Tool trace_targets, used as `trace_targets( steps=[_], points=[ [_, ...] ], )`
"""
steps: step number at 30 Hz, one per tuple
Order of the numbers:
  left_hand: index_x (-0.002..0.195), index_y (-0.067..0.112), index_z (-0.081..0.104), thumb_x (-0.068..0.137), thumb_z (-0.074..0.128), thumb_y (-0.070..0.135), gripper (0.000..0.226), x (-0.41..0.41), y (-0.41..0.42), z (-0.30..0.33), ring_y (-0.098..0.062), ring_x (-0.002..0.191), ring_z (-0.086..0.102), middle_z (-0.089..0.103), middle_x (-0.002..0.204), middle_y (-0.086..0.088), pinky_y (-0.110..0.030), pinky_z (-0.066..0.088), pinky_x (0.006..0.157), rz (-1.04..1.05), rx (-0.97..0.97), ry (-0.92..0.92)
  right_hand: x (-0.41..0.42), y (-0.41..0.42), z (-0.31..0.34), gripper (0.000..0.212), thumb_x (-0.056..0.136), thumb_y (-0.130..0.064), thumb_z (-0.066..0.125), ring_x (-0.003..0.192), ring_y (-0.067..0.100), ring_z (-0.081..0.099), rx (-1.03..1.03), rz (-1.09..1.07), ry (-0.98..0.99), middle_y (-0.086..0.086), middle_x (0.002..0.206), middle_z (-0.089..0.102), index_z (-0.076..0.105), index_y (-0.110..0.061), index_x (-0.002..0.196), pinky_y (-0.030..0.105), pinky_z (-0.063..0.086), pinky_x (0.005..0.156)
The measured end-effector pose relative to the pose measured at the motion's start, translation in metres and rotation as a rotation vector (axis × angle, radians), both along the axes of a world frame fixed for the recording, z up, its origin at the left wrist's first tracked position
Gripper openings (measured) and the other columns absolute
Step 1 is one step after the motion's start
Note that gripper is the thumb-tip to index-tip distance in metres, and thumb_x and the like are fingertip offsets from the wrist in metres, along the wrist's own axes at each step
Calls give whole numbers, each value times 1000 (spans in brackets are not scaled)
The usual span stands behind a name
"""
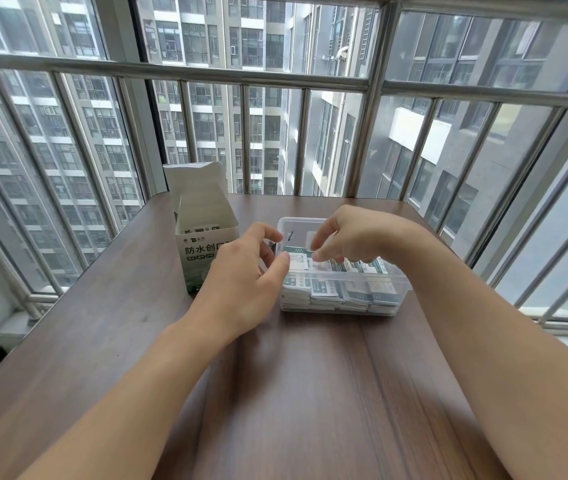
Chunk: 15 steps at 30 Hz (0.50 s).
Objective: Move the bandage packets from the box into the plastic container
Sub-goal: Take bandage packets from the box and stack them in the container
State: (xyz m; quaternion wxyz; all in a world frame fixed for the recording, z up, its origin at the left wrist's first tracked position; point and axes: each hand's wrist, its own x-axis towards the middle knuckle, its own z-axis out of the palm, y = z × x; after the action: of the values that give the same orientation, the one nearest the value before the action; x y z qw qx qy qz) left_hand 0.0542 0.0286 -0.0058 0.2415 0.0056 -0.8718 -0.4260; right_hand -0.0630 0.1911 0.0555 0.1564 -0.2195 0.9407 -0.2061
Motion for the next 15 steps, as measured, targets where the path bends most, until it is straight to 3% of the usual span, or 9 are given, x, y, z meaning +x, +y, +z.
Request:
trace_targets(
  steps=[4,10,15],
  points=[
    [112,26,61,97,61,27,15,0,0,0,-17,65,65,63,79,7,-42,56,58,-1,3,0,2,-7,-3,17,96,-23,65,55,14,49,-62,-11,-44,-2,69,71,74,-17,109,23,41,48],
    [112,26,61,97,61,27,15,1,0,0,-16,63,65,63,79,7,-40,55,57,-2,3,2,8,-14,-3,20,96,-19,68,61,21,52,-148,-27,-108,15,85,78,74,-1,102,29,48,56],
    [112,27,61,96,62,27,15,0,0,0,-17,66,65,63,80,7,-43,56,58,0,11,-4,7,-12,-4,17,92,-15,73,62,23,52,-219,-48,-153,19,87,78,75,1,99,26,46,52]
  ],
)
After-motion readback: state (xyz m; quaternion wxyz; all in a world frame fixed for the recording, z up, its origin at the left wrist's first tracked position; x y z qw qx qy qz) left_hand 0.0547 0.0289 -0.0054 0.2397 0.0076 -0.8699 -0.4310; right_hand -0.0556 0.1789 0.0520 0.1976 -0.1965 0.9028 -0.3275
